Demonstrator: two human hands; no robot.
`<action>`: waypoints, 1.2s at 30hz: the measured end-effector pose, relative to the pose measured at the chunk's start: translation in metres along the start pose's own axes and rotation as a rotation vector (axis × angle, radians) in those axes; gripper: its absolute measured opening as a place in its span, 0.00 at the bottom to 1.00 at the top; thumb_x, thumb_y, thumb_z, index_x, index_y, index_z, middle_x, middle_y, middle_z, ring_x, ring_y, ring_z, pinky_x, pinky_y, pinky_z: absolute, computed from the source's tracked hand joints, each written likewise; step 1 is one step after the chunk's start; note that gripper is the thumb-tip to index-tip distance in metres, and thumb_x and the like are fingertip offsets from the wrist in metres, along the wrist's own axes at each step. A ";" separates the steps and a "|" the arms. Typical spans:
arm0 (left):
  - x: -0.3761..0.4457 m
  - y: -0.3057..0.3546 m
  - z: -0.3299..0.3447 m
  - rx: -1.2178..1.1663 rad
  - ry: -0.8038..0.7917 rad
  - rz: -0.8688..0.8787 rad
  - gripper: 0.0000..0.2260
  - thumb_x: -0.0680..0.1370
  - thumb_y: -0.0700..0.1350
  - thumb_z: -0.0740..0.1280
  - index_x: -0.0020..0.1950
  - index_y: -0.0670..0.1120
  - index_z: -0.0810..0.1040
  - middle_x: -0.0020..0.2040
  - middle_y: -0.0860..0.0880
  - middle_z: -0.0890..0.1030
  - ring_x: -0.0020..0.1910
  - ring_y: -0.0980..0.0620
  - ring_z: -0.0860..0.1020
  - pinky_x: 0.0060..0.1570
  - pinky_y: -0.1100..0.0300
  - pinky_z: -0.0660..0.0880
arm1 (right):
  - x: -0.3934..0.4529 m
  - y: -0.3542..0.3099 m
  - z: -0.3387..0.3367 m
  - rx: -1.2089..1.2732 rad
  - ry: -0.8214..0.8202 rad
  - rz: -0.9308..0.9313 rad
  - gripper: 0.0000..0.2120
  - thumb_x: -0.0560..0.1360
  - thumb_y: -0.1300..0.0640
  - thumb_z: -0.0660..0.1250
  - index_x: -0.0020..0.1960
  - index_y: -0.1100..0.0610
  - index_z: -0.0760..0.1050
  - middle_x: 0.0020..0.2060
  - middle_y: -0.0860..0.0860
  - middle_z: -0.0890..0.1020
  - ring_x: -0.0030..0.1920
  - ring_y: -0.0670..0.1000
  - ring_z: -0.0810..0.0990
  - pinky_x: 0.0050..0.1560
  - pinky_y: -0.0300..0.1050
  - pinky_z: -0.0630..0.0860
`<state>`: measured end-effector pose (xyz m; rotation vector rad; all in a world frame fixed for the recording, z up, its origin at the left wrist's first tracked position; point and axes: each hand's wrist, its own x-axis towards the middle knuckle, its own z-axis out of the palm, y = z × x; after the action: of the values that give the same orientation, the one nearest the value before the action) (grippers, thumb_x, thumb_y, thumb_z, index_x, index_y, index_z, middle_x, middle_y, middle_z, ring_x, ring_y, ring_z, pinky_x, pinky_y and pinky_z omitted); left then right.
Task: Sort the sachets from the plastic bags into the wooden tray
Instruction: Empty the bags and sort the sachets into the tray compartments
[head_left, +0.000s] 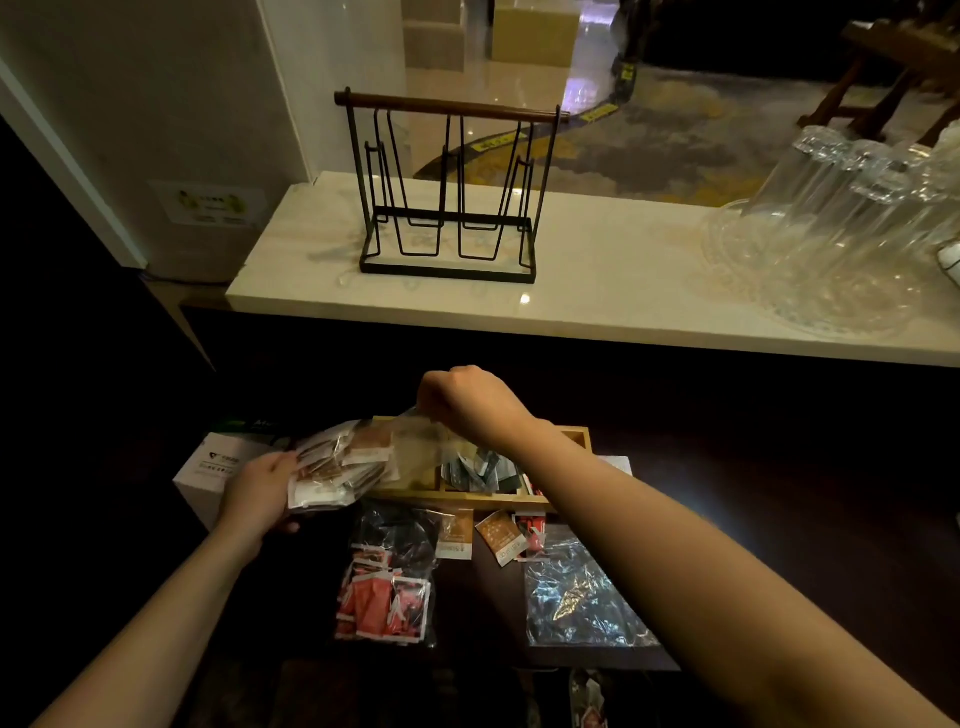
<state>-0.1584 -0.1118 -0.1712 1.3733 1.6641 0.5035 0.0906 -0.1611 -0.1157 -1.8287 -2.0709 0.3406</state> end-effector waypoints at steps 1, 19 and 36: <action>0.002 0.002 -0.003 0.096 0.019 0.042 0.12 0.81 0.45 0.57 0.52 0.40 0.77 0.40 0.40 0.78 0.33 0.43 0.76 0.17 0.61 0.72 | 0.001 0.003 0.005 -0.003 -0.009 0.021 0.09 0.76 0.55 0.65 0.55 0.56 0.76 0.48 0.55 0.82 0.48 0.54 0.81 0.48 0.52 0.80; 0.019 0.028 -0.025 0.777 0.231 0.249 0.20 0.82 0.53 0.51 0.48 0.45 0.79 0.46 0.39 0.80 0.43 0.40 0.76 0.39 0.54 0.68 | 0.008 0.029 0.065 0.155 -0.033 0.266 0.07 0.76 0.59 0.66 0.53 0.55 0.77 0.51 0.53 0.81 0.50 0.52 0.79 0.51 0.49 0.79; 0.027 0.045 -0.030 0.889 0.141 0.260 0.14 0.81 0.50 0.55 0.46 0.42 0.74 0.47 0.39 0.78 0.45 0.38 0.76 0.41 0.51 0.69 | 0.009 0.037 0.078 0.242 -0.043 0.310 0.08 0.76 0.61 0.66 0.55 0.57 0.77 0.53 0.55 0.80 0.53 0.52 0.79 0.54 0.46 0.78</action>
<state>-0.1575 -0.0664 -0.1307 2.2496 1.9263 -0.0385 0.0907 -0.1425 -0.2009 -2.0013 -1.6821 0.6848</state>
